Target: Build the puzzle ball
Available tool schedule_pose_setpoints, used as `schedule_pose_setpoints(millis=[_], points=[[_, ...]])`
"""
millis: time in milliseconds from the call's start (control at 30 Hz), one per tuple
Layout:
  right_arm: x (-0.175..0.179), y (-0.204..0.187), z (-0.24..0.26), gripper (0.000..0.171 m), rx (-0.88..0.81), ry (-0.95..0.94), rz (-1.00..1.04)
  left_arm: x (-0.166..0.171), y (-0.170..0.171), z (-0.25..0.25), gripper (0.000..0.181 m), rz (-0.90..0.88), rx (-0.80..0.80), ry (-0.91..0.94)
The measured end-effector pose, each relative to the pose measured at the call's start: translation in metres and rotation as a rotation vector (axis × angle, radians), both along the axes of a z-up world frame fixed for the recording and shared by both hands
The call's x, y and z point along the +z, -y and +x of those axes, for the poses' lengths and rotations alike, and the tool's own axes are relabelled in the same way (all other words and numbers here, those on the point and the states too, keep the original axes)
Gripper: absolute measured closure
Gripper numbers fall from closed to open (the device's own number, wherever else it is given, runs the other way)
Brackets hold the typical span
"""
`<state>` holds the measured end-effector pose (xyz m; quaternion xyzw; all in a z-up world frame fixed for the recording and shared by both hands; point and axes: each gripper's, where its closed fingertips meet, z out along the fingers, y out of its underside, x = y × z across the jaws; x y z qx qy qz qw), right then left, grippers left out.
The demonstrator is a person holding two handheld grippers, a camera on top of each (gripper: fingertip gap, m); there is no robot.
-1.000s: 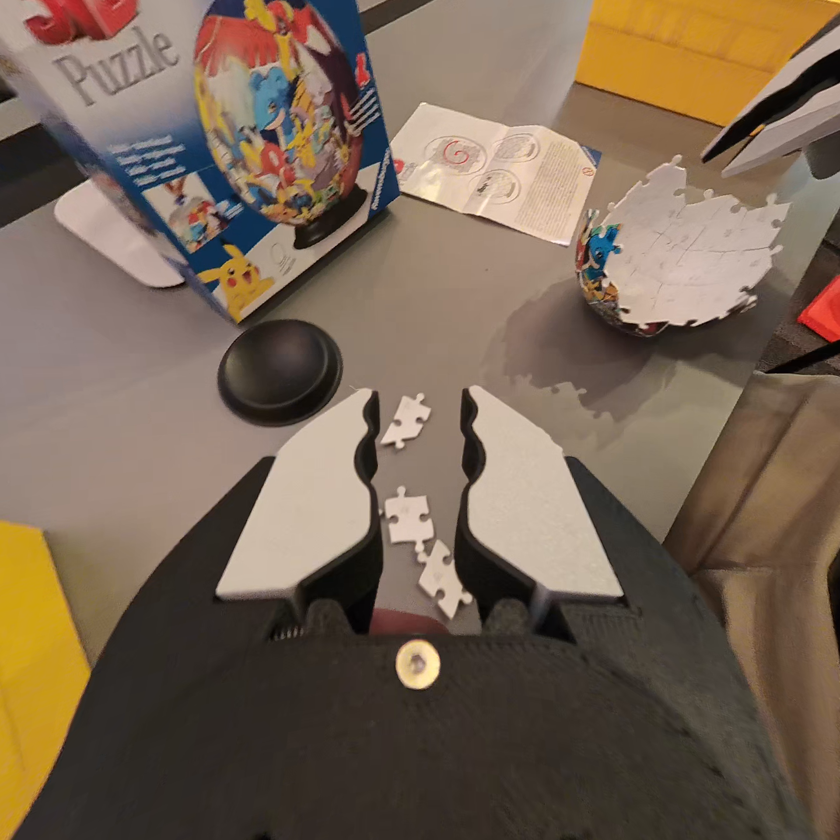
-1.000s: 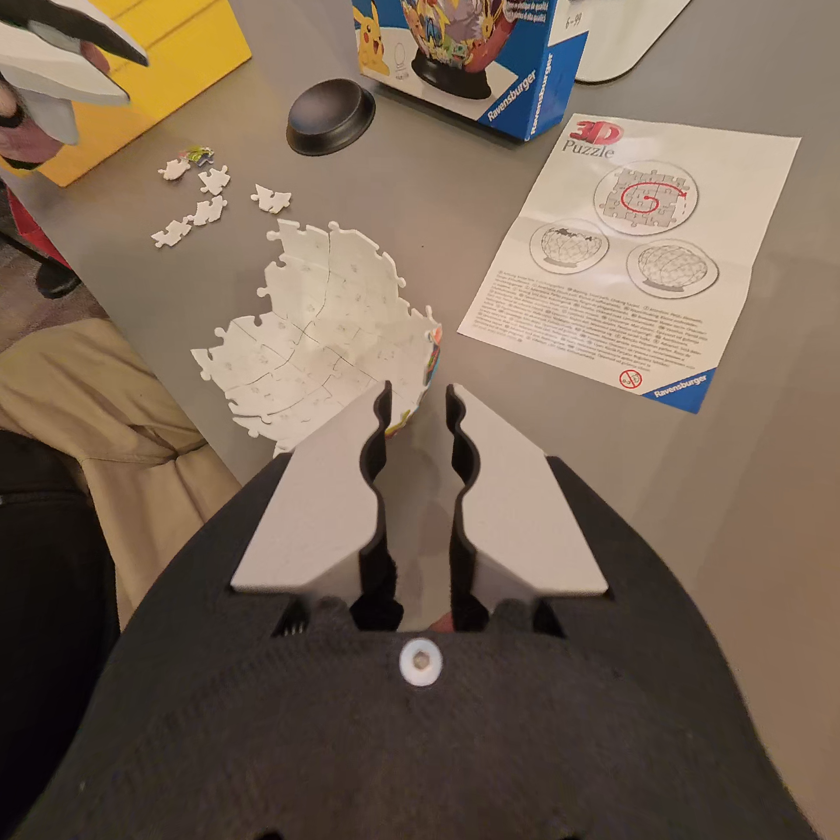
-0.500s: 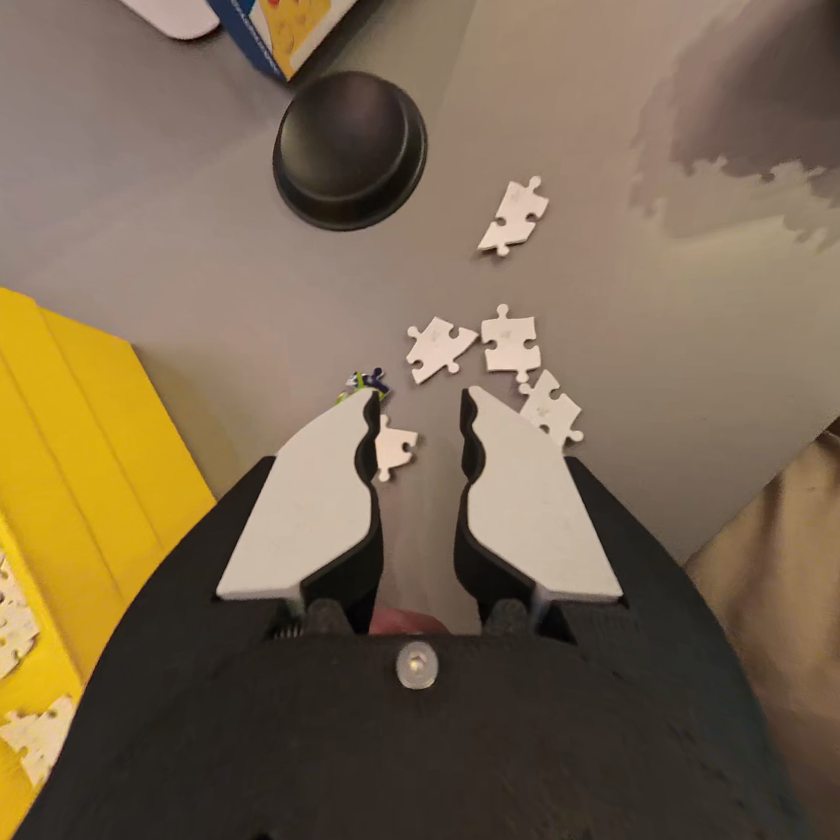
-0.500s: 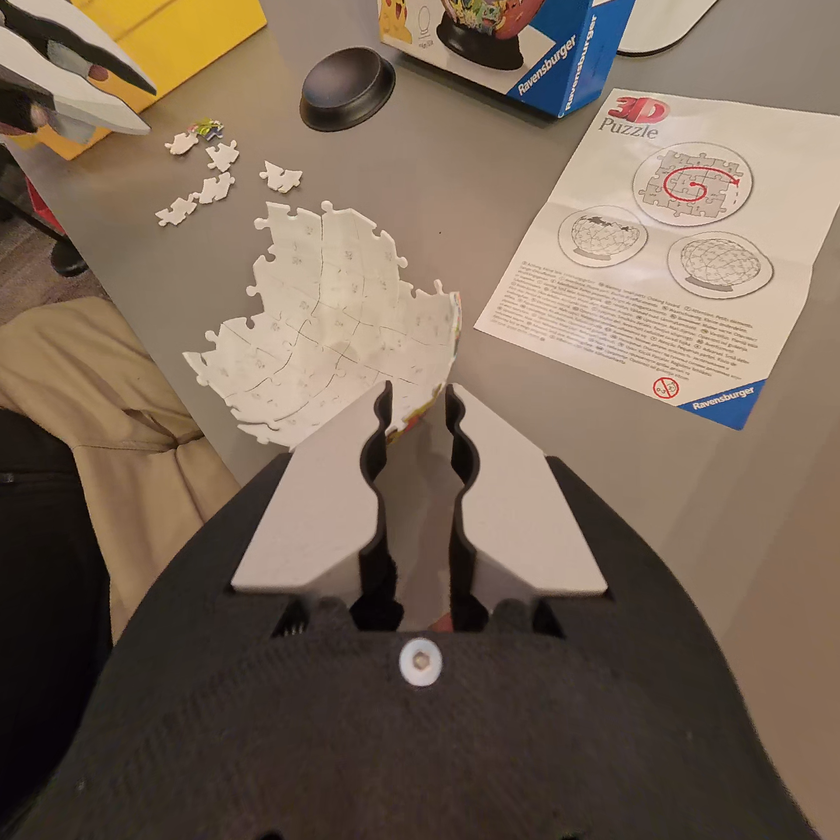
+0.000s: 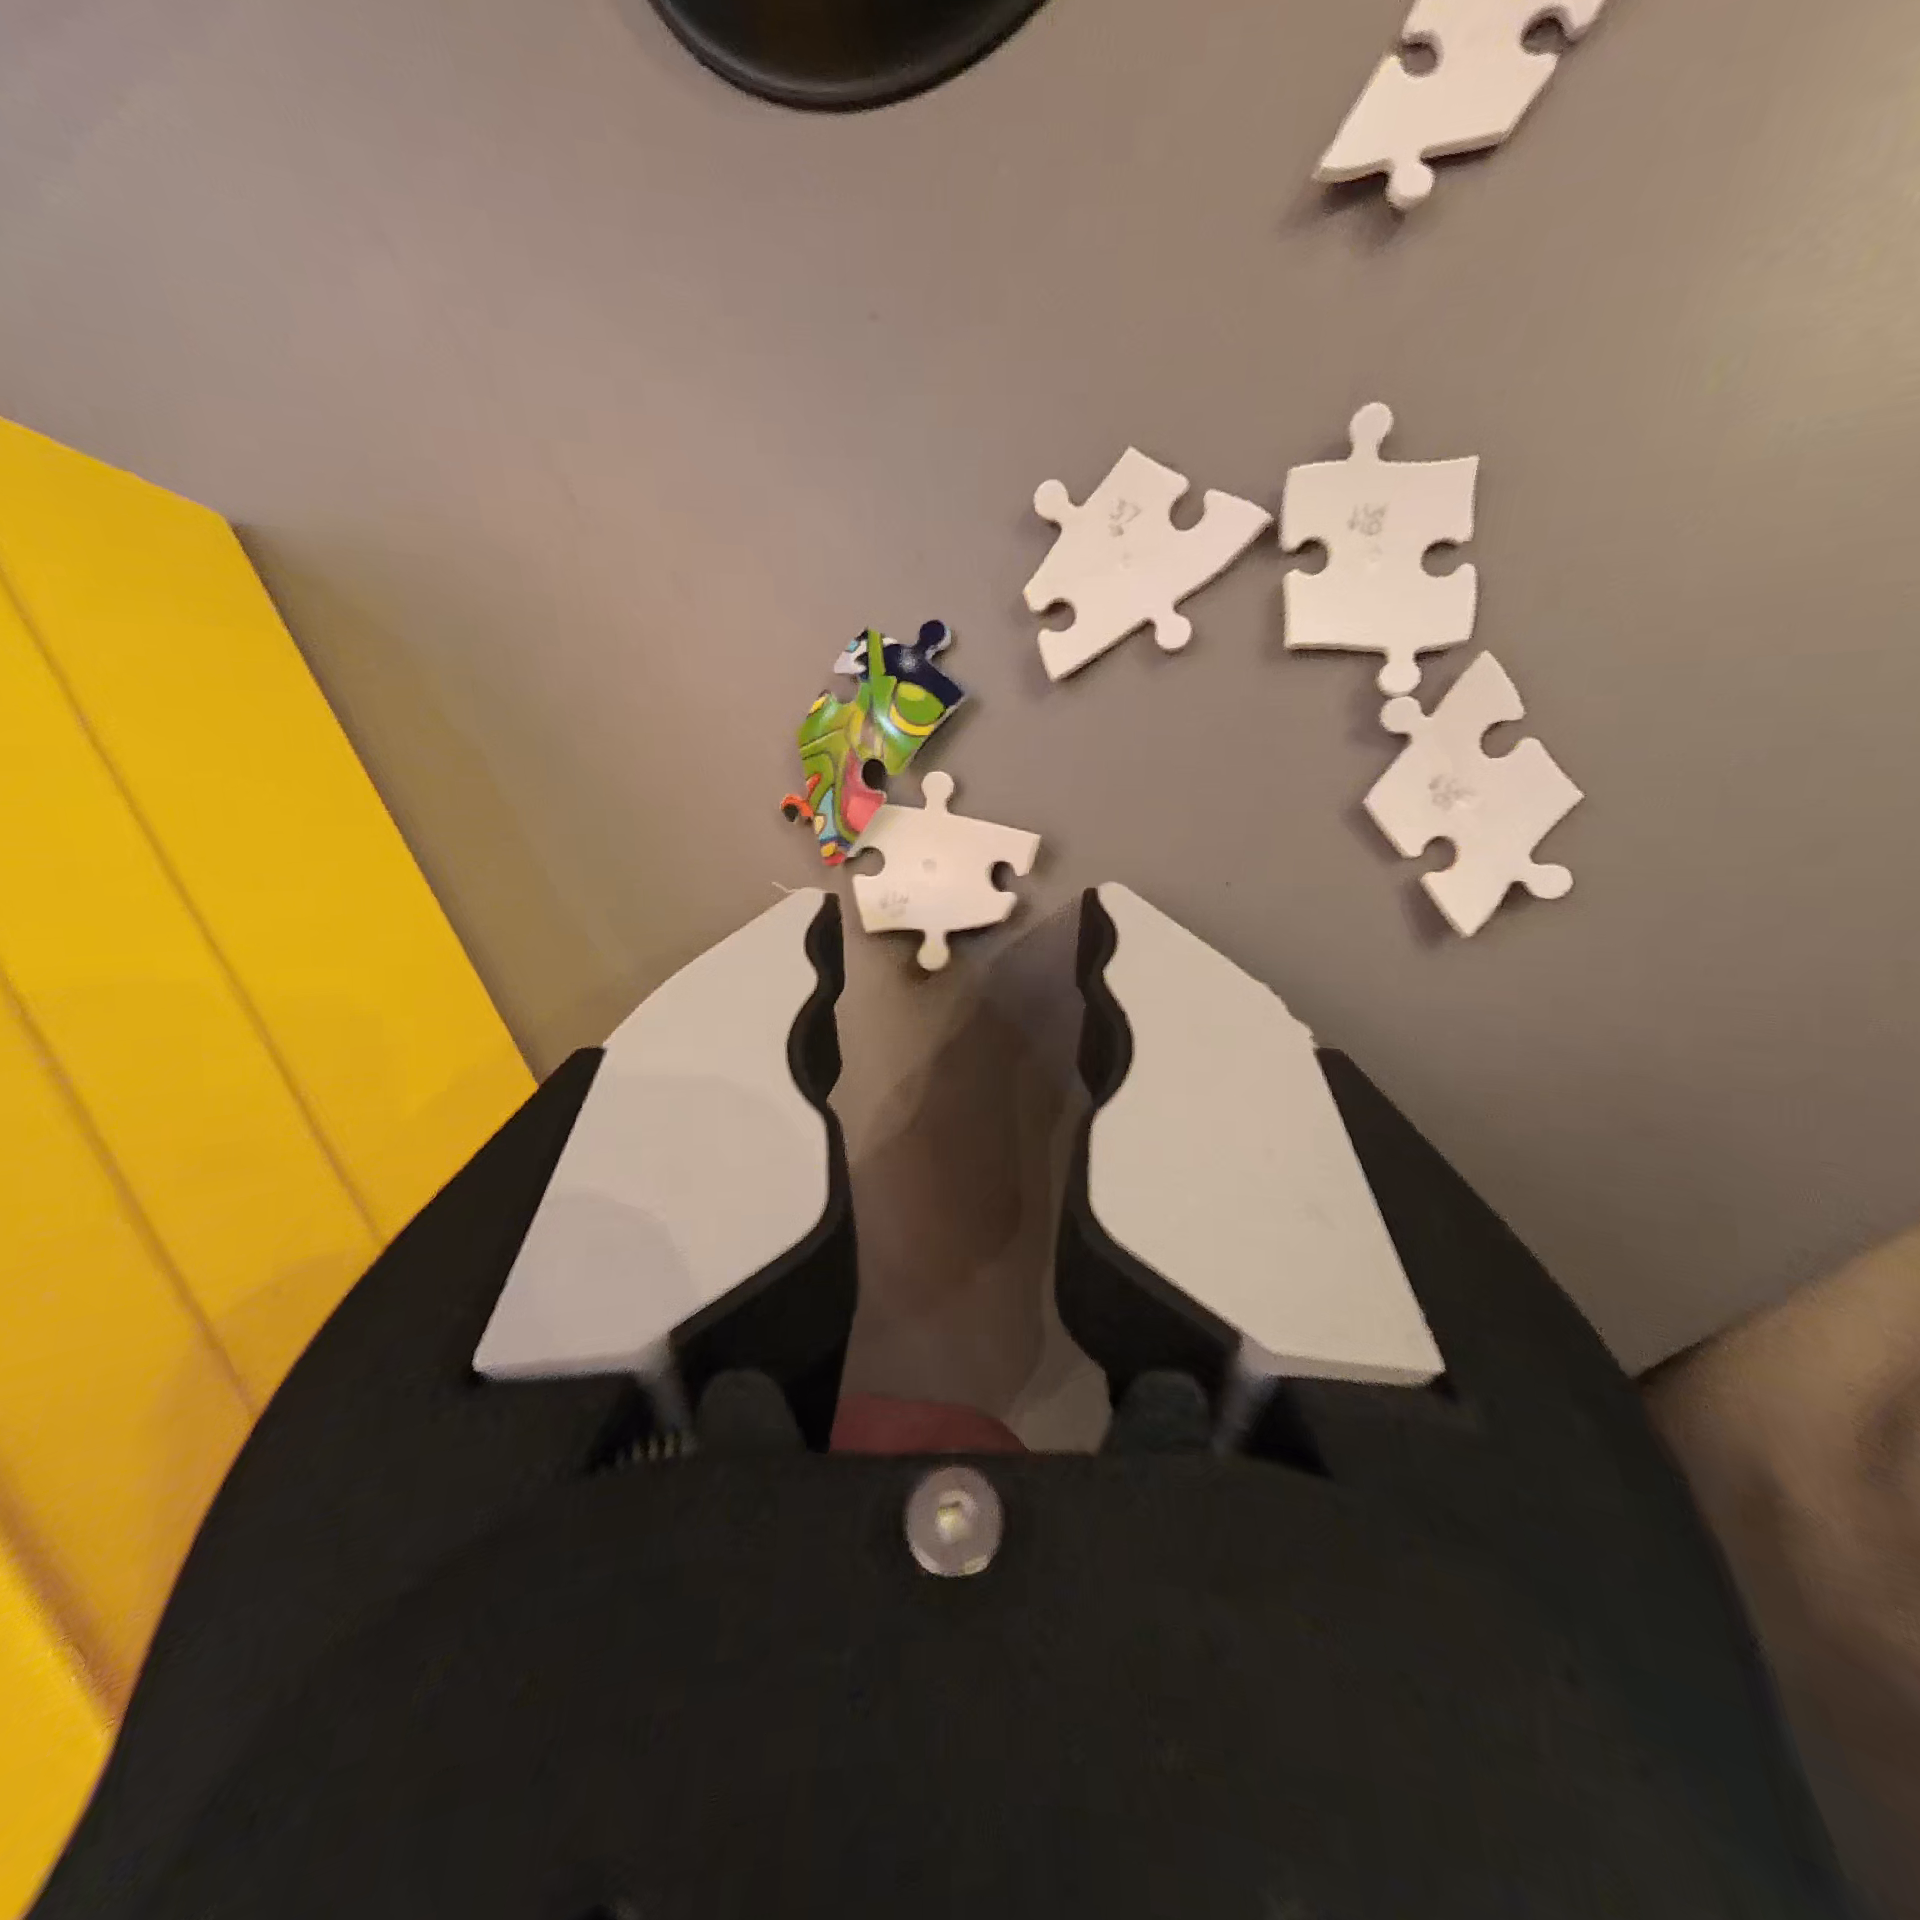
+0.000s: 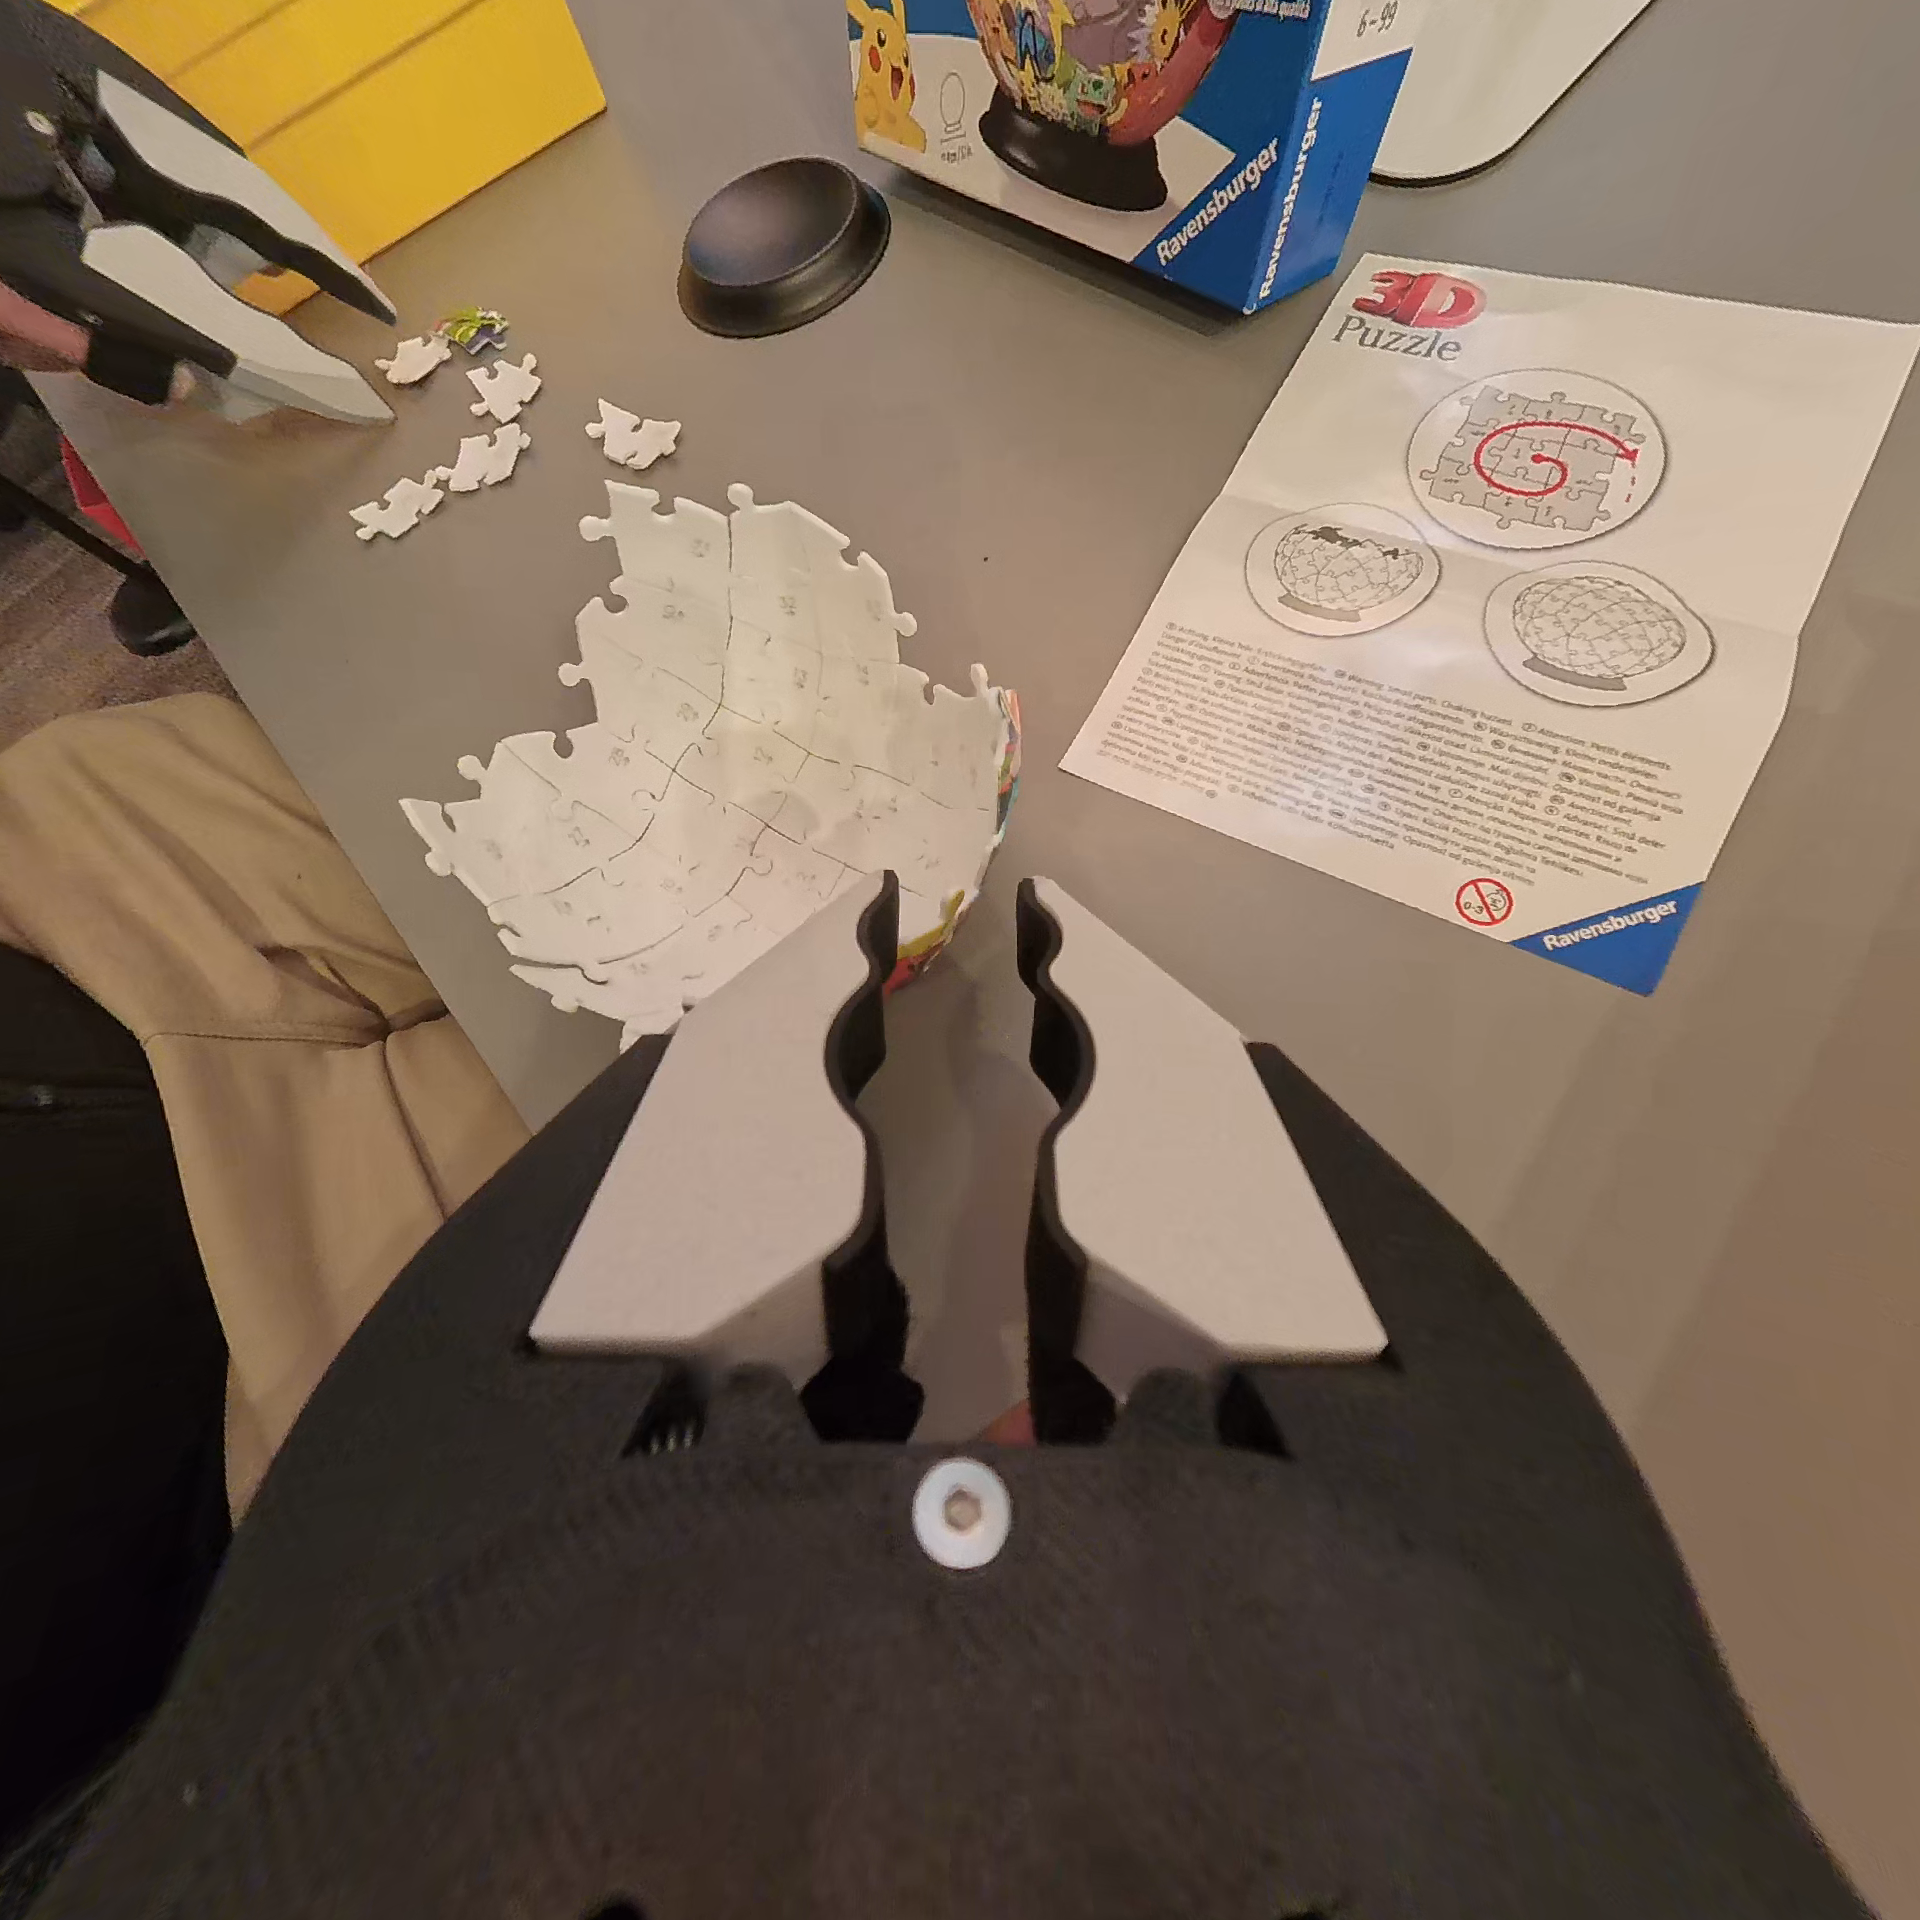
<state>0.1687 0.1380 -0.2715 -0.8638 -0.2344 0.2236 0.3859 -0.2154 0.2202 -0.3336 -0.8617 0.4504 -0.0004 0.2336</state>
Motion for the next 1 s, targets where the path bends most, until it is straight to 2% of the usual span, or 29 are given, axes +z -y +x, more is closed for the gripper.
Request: schedule_pose_setpoints(millis=[167, 300, 367, 500, 667, 800, 1000], points=[[-0.003, 0.001, 0.002, 0.15, 0.0, -0.003, -0.005, -0.002, 0.0, 0.003, 0.144, -0.026, 0.015, 0.038], [-0.003, 0.001, 0.002, 0.15, 0.002, -0.004, -0.004, -0.004, 0.012, 0.014, 0.156, -0.102, -0.024, 0.085], [-0.003, 0.001, 0.002, 0.15, 0.004, -0.003, -0.004, 0.0, 0.016, 0.019, 0.15, -0.12, -0.044, 0.106], [-0.001, 0.0, 0.004, 0.15, -0.001, -0.009, 0.002, 0.025, -0.007, 0.025, 0.148, -0.034, -0.005, 0.188], [-0.002, 0.001, 0.006, 0.15, 0.0, -0.01, 0.0, -0.002, -0.026, 0.01, 0.151, -0.004, 0.039, -0.003], [-0.002, 0.001, 0.007, 0.149, -0.002, -0.013, 0.002, -0.003, -0.028, 0.016, 0.166, -0.025, 0.058, 0.087], [-0.001, 0.0, 0.007, 0.149, 0.001, -0.017, 0.006, -0.002, -0.027, 0.018, 0.167, -0.029, 0.046, 0.109]])
